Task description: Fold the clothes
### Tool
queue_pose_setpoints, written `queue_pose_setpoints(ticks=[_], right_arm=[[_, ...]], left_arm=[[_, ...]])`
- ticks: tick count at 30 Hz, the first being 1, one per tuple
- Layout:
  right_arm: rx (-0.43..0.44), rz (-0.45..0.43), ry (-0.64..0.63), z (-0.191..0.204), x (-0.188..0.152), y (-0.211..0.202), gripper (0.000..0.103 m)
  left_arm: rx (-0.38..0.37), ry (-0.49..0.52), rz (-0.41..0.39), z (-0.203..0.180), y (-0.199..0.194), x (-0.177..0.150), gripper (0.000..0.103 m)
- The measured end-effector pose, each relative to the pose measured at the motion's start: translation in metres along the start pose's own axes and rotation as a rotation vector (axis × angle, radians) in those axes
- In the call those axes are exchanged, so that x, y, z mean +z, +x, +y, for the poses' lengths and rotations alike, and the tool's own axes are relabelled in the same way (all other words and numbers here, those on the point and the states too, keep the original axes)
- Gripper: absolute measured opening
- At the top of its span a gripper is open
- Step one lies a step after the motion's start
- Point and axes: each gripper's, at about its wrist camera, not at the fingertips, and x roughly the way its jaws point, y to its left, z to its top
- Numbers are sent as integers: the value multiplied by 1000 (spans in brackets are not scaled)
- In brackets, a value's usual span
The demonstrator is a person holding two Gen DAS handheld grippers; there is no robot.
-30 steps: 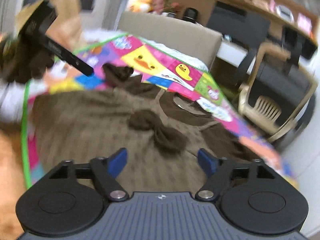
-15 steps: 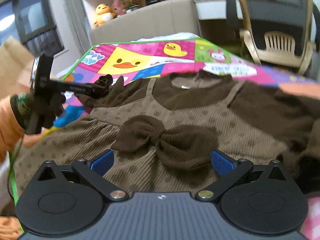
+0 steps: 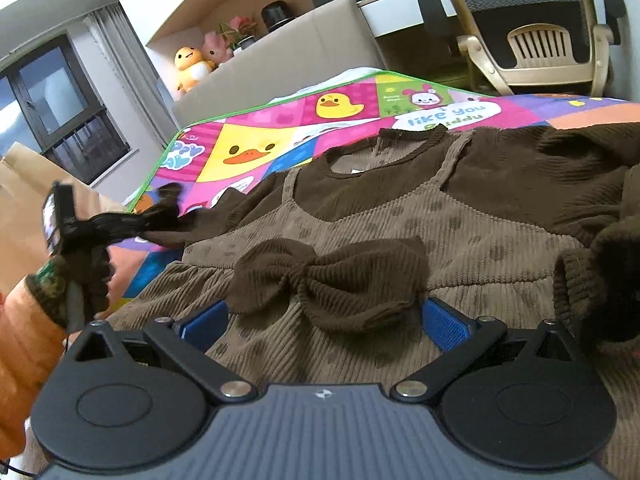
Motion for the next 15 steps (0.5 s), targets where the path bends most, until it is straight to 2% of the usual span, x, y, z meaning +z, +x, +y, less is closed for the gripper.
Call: queue_pose_setpoints(ticks=[3, 6, 8, 9, 12, 15], right_arm=[[12, -6, 14, -4, 1, -1, 103], [19, -9, 26, -6, 1, -1, 103], [11, -2, 16, -3, 2, 0, 103], [1, 10, -6, 1, 3, -1, 103], [-91, 6, -128, 18, 4, -18, 103], [-386, -188, -431, 49, -7, -65, 103]], left_arm=[[-7, -43, 39, 6, -6, -9, 11], [-32, -155, 99, 16, 7, -9, 24], [-51, -232, 115, 19, 12, -5, 35], [-54, -235, 108, 17, 12, -4, 37], [-51, -223, 96, 10, 14, -1, 45], [-60, -231, 102, 10, 17, -3, 50]])
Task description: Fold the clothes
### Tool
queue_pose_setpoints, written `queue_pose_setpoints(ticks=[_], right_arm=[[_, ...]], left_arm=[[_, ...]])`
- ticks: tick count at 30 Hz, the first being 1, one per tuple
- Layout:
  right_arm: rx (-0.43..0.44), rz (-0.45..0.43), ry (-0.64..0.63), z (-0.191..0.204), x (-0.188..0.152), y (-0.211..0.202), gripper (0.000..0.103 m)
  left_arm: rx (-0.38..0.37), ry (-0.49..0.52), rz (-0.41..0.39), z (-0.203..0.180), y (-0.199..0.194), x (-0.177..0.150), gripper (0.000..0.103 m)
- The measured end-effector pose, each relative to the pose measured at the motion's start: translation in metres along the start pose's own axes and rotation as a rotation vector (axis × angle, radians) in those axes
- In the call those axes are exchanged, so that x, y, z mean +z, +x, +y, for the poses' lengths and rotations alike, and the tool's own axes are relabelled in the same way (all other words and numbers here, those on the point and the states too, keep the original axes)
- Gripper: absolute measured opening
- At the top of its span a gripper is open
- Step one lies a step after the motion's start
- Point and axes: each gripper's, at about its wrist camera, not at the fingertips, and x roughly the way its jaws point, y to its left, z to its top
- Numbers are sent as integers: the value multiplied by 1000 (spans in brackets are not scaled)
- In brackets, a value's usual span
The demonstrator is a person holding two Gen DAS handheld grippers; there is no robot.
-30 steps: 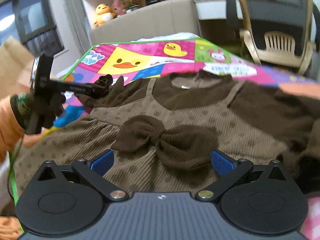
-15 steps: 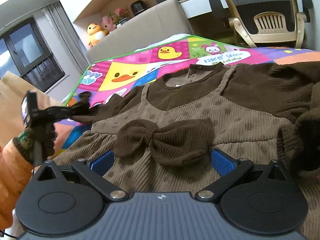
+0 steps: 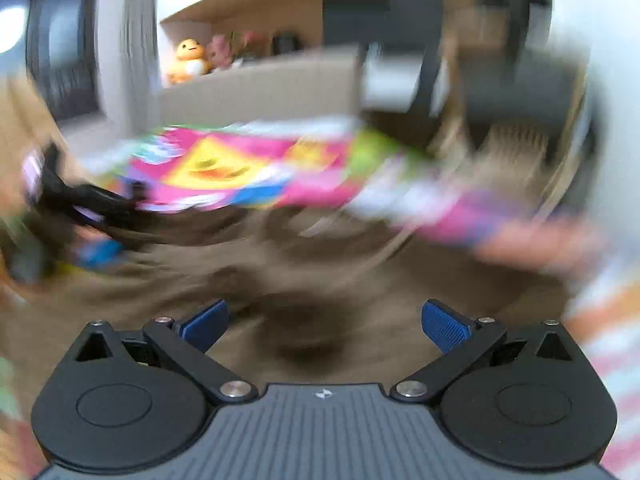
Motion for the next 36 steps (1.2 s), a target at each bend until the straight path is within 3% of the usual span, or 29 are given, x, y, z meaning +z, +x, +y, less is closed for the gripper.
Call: queue_pose_setpoints(ticks=[1, 5, 6, 8, 9, 10, 12, 14, 16, 19, 22, 27, 29, 31, 33, 36], right_arm=[[-117, -12, -79, 2, -1, -9, 103], [-256, 139, -49, -21, -19, -2, 103], [-255, 167, -41, -25, -24, 4, 99], [-269, 187, -64, -30, -30, 19, 69], [-273, 193, -66, -34, -30, 26, 31], [-253, 169, -6, -46, -16, 26, 15], [-216, 117, 105, -70, 13, 25, 12], [-215, 13, 85, -76, 55, 14, 10], [-173, -72, 72, -75, 97, 9, 9], [-63, -111, 71, -59, 144, 29, 9], [54, -82, 86, -33, 171, 71, 8], [246, 18, 108, 25, 175, 140, 10], [350, 67, 106, 41, 173, 159, 23], [379, 34, 98, 48, 175, 156, 63], [393, -50, 98, 44, 176, 136, 71], [339, -131, 132, 18, 172, 102, 79]], left_arm=[[-4, -8, 1, 1, 1, 0, 51], [-28, -41, -7, 2, 2, 1, 64], [-33, -45, -10, 1, 2, 1, 65], [-42, -48, -6, 2, 2, 1, 66], [-46, -50, -3, 3, 2, 1, 66], [-54, -59, 1, 5, 1, 2, 66], [-75, -73, 8, 8, -1, 4, 67], [-99, -78, 6, 11, -2, 5, 72], [-107, -82, 6, 14, -1, 3, 72], [-116, -86, 2, 17, -1, 0, 72], [-127, -87, 6, 16, -3, 1, 77], [-142, -79, 22, 13, -5, 1, 80], [-143, -79, 27, 12, -4, 0, 80], [-130, -67, 24, 8, -2, 0, 81], [-107, -37, 19, 2, 2, 0, 81], [-54, 27, 2, -11, 8, -2, 80]])
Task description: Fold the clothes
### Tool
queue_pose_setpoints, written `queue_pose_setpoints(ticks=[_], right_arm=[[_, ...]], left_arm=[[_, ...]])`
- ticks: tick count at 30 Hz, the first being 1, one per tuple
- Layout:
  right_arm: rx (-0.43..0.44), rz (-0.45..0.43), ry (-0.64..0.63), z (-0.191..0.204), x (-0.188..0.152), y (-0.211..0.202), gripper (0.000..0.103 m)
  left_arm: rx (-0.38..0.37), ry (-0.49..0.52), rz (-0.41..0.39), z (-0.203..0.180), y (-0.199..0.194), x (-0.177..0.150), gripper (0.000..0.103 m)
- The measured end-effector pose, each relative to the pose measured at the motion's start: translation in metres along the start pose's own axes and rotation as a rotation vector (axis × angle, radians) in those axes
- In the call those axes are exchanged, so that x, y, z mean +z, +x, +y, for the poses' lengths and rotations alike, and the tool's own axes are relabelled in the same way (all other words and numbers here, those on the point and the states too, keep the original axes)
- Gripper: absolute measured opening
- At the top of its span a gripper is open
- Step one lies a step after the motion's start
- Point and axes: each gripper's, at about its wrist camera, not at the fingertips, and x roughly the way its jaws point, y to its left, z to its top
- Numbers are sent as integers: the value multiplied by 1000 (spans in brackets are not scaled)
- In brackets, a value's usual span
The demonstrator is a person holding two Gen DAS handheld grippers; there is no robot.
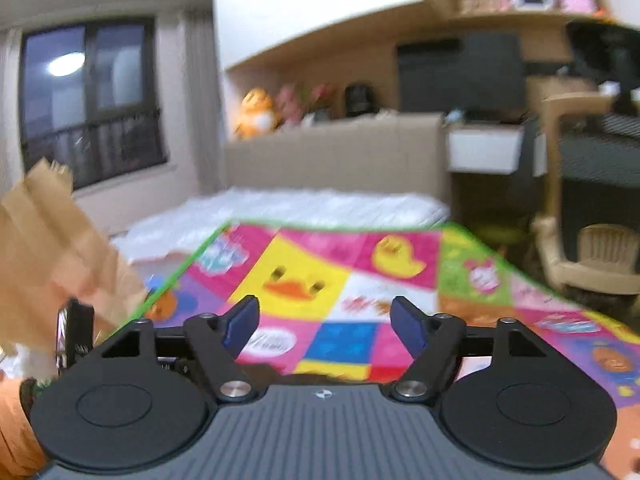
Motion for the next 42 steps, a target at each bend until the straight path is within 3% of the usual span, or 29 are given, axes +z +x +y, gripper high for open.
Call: queue_pose_setpoints(ticks=[3, 5, 8, 12, 15, 16, 18, 19, 20, 22, 27, 33, 35, 36, 37, 39, 42], right_arm=[[-87, -55, 58, -22, -16, -41, 86], [-139, -57, 104, -38, -35, -63, 86], [-200, -20, 149, -56, -66, -88, 86], [-246, 18, 205, -78, -91, -104, 86], [-224, 21, 266, -84, -95, -102, 86], [-211, 24, 275, -82, -95, -97, 86], [-185, 33, 277, -78, -95, -88, 86], [-172, 40, 267, -73, -92, -81, 86], [-160, 48, 260, -67, -91, -74, 86], [-126, 67, 252, -56, -90, -65, 86], [-72, 142, 252, -38, -92, -34, 87], [-47, 236, 252, -8, -101, 28, 83], [-67, 261, 237, 2, -107, 52, 69], [-57, 283, 221, 8, -111, 65, 40], [-54, 297, 192, 15, -113, 71, 18], [-47, 276, 127, 27, -110, 71, 15], [-54, 141, 46, 23, -78, 34, 14]], left_arm=[[61, 107, -30, -14, 3, -3, 65], [87, 172, -44, -20, 4, -5, 34], [85, 209, -59, -25, -5, -2, 14], [-21, 199, -124, -47, -39, 11, 14], [-241, 178, -137, -76, -67, 16, 14], [-315, 172, -139, -86, -76, 18, 15], [-456, 199, -72, -105, -75, 11, 44], [-516, 219, -32, -114, -74, 6, 64], [-533, 252, 0, -121, -71, -1, 75], [-535, 335, 52, -131, -67, -18, 79], [-497, 356, 136, -115, -63, -37, 92], [-411, 345, 114, -89, -76, -28, 95], [-388, 322, 90, -83, -82, -20, 96], [-379, 308, 76, -80, -87, -16, 96], [-375, 295, 61, -78, -92, -11, 97], [-375, 280, 24, -77, -100, -2, 97], [-391, 282, -22, -83, -107, 10, 98]])
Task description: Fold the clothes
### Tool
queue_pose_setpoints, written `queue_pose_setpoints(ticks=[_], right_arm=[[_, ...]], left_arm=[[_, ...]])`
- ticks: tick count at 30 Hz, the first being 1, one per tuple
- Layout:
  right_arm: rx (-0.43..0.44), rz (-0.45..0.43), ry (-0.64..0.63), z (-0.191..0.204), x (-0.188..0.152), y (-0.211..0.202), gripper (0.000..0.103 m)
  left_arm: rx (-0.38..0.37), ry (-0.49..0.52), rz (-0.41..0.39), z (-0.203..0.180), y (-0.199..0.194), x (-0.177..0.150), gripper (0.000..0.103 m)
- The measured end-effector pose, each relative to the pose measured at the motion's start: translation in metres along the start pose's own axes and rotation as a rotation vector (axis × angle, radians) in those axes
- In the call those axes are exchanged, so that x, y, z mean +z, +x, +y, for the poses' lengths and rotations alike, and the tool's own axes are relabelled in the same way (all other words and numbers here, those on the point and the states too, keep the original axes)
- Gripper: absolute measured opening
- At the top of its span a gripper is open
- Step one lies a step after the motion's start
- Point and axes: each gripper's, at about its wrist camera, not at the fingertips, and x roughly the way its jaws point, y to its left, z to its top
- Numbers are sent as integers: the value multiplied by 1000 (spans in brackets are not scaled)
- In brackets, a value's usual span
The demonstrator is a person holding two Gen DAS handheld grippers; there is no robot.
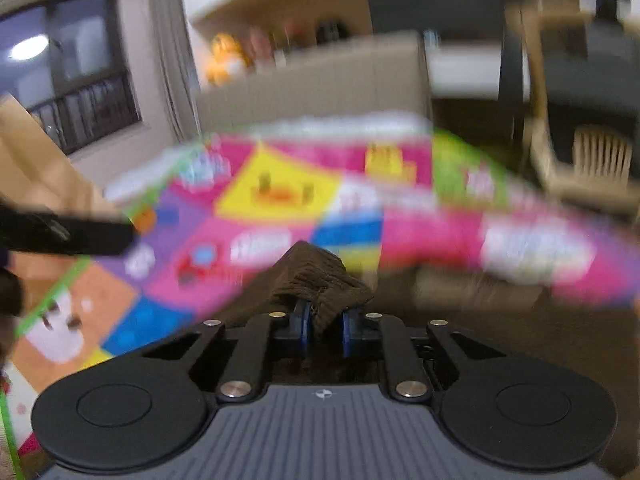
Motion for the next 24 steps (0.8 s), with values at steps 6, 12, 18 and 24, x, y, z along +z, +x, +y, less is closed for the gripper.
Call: queue_pose_setpoints(ticks=[6, 12, 18, 24], right_arm=[[-182, -53, 25, -77, 38, -52, 14], [-274, 194, 85, -135, -17, -12, 24], [-323, 212, 35, -144, -42, -10, 45], [-349, 122, -25, -132, -22, -25, 45]], left_arm=[[-76, 55, -20, -27, 27, 17, 100], [-117, 112, 90, -49, 92, 5, 100], [112, 364, 157, -47, 139, -24, 100], [-52, 161, 150, -25, 127, -5, 100]])
